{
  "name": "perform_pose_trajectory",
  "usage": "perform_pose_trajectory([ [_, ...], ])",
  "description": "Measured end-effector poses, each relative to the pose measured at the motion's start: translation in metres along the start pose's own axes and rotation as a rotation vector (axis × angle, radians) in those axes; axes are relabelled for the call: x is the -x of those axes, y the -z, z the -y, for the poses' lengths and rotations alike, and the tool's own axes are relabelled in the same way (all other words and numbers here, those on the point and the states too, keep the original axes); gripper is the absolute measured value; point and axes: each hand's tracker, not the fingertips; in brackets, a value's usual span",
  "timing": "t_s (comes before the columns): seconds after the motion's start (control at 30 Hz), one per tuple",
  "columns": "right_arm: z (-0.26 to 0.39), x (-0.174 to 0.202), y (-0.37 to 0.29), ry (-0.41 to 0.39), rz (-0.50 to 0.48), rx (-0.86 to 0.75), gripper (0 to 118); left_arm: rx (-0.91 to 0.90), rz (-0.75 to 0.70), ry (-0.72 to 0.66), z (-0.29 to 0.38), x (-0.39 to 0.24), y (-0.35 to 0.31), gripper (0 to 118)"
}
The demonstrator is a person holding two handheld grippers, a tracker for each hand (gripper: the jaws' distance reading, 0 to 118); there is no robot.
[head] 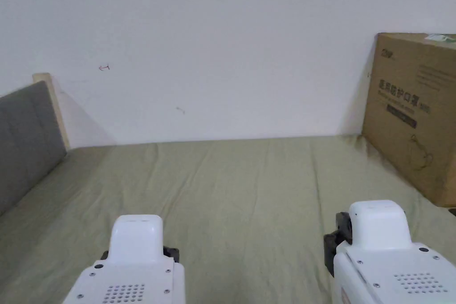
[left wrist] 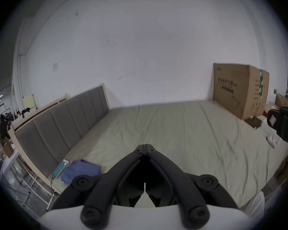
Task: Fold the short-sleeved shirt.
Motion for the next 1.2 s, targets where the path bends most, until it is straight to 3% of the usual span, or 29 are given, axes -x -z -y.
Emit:
perform_pose_trajectory([
  [0.2,-0.012,0.001,-0.024,-0.063,0.028,-0.139,0,-0.126,-0.002,-0.048,-0.017,-0.003,-0.027,0],
  [0.43,-0.012,-0.001,-0.023,-0.011,-0.031,-0.114,0,-0.148,0.023,-0.074,-0.02,-0.002,-0.033,0],
  [0.47,-0.011,-0.001,-0.021,-0.011,-0.036,-0.11,0,-0.161,0.007,-0.063,-0.019,-0.002,-0.033,2],
  [0.53,-0.01,-0.001,-0.02,-0.018,-0.043,-0.105,3,-0.166,-0.02,-0.047,-0.017,-0.002,-0.031,20],
  [0.6,-0.01,-0.001,-0.02,-0.018,-0.039,-0.109,21,-0.156,0.0,-0.057,-0.016,0.0,-0.03,47],
  [0.63,-0.009,-0.001,-0.02,-0.01,-0.041,-0.114,37,-0.156,0.023,-0.076,-0.015,0.001,-0.03,64],
  [0.67,-0.01,-0.002,-0.019,-0.001,-0.047,-0.112,69,-0.155,0.033,-0.081,-0.014,0.001,-0.029,92],
  [0.7,-0.011,-0.003,-0.017,0.012,-0.054,-0.104,96,-0.149,0.043,-0.086,-0.014,0.002,-0.029,108],
  [0.73,-0.011,-0.004,-0.016,0.024,-0.063,-0.096,112,-0.142,0.056,-0.087,-0.013,0.002,-0.027,116],
  [0.77,-0.01,-0.005,-0.016,0.029,-0.07,-0.098,118,-0.143,0.068,-0.084,-0.012,0.002,-0.026,118],
  [0.97,-0.018,0.005,-0.019,-0.021,-0.036,-0.129,118,-0.121,0.079,-0.04,-0.017,-0.001,-0.024,118],
  [1.2,-0.016,0.0,-0.014,0.001,-0.044,-0.118,118,-0.089,0.075,-0.052,-0.015,0.0,-0.025,118],
])
